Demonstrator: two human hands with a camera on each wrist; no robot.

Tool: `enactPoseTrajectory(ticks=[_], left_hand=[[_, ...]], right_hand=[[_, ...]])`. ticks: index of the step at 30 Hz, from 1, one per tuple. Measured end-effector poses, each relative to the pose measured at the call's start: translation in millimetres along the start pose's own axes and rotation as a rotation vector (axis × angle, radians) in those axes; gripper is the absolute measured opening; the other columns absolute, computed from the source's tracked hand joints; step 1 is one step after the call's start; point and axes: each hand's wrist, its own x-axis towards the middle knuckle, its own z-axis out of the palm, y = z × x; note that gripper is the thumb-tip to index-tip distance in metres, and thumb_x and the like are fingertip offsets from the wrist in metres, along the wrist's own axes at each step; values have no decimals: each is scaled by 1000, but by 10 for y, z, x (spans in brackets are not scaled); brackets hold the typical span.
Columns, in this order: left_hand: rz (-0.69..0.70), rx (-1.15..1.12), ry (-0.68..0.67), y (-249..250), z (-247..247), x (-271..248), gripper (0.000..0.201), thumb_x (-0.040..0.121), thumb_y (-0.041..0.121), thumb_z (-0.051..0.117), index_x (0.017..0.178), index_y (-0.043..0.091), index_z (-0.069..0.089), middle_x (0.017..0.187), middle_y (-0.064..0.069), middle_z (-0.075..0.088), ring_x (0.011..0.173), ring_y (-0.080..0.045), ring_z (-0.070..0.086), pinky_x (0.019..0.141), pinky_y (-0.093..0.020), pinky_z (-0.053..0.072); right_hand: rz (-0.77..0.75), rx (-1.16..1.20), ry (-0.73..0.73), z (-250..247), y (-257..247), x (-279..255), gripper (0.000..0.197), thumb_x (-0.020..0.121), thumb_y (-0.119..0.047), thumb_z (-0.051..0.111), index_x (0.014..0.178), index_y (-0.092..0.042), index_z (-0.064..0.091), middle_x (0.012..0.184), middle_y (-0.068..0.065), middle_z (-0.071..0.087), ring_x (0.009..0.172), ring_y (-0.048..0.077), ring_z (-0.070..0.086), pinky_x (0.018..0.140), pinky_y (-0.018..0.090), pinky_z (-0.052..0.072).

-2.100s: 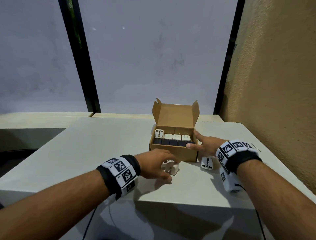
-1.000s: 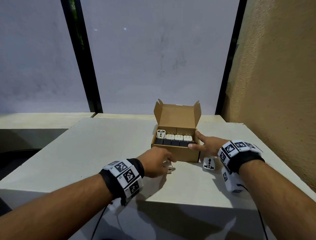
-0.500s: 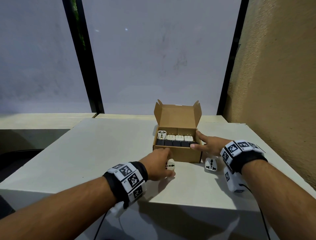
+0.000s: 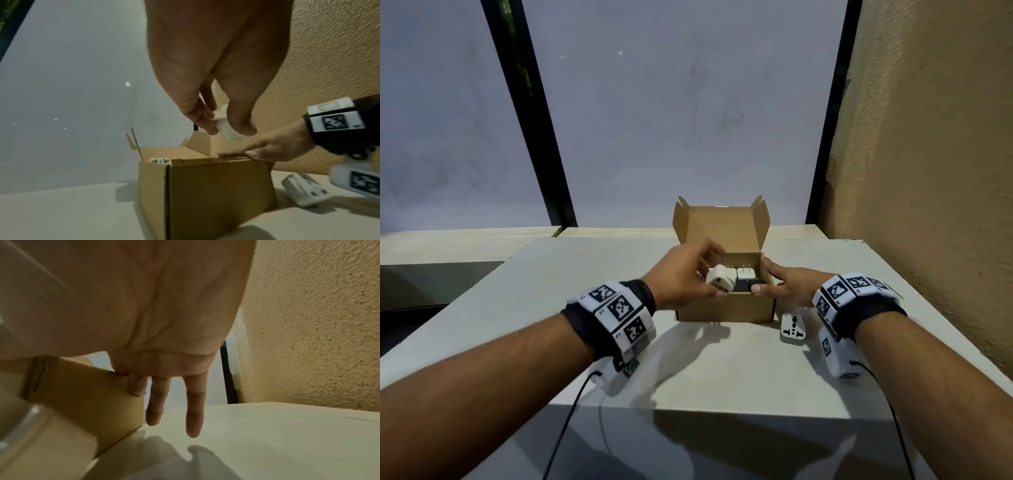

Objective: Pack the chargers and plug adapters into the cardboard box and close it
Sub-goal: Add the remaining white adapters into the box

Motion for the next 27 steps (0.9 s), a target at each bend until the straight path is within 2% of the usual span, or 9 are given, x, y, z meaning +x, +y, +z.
enactPoseTrajectory(ticks=[3, 5, 10, 12, 14, 17, 21, 23, 27], left_hand=[[-49, 19, 63, -49, -80, 215, 51, 66, 23, 87, 106, 18, 57, 92, 7, 62, 76, -8, 59, 70, -20, 51], [-53, 27, 75, -98, -101, 352, 43, 68, 21, 86, 103, 19, 61, 96, 5, 67, 82, -10, 63, 75, -24, 53], [-46, 158, 32, -262, 31, 587, 40, 83, 12, 73, 122, 14, 63, 117, -1, 67, 101, -10, 62, 87, -18, 45], [-67, 172, 0, -327, 101, 642, 36, 88, 3, 64, 123, 12, 63, 121, -5, 66, 101, -10, 65, 88, -19, 47], [-94, 186, -46, -375, 152, 666, 38, 89, -7, 55, 123, 10, 63, 120, -7, 66, 93, -10, 69, 82, -22, 52], [-107, 206, -74, -416, 198, 685, 42, 87, -13, 52, 122, 7, 62, 120, -7, 65, 85, -10, 69, 79, -21, 53], [-114, 267, -87, -463, 217, 693, 35, 89, -5, 57, 121, 10, 63, 110, -2, 69, 84, -10, 70, 76, -17, 49], [-113, 342, -81, -517, 237, 704, 34, 89, 3, 60, 120, 15, 64, 107, 1, 71, 88, -9, 69, 83, -22, 50], [-124, 479, -77, -581, 280, 722, 33, 91, 25, 63, 123, 23, 63, 118, -3, 67, 106, -22, 61, 92, -34, 47]], right_hand=[[-1, -29, 0, 8, 28, 26, 84, 93, -53, 49, 152, -32, -7, 158, 6, 23, 138, 26, 36, 112, 38, 29], [6, -25, 6, 14, 40, 41, 84, 91, -56, 49, 151, -34, -5, 157, 9, 26, 138, 28, 35, 112, 40, 29], [-31, -82, -9, -2, 41, 10, 74, 98, -44, 44, 151, -34, -7, 160, 4, 17, 139, 27, 33, 111, 36, 28], [-37, -48, -10, -2, 53, 23, 77, 94, -54, 43, 152, -35, -5, 160, 5, 19, 139, 28, 33, 112, 38, 27], [-26, 27, 12, 2, 63, 51, 88, 84, -70, 42, 152, -36, -2, 159, 8, 22, 142, 30, 28, 116, 44, 23], [-16, 75, 5, 19, 77, 86, 91, 81, -74, 42, 152, -37, -2, 157, 11, 27, 140, 30, 32, 115, 46, 24], [-24, 96, -5, 15, 78, 96, 92, 81, -74, 42, 152, -36, -3, 157, 11, 26, 141, 30, 30, 115, 44, 23], [-19, 95, -10, 16, 82, 92, 92, 83, -72, 43, 152, -35, -5, 156, 12, 28, 140, 30, 33, 114, 43, 25], [-15, 76, -15, 16, 87, 90, 90, 85, -69, 43, 152, -35, -5, 154, 12, 32, 138, 29, 37, 112, 42, 26]])
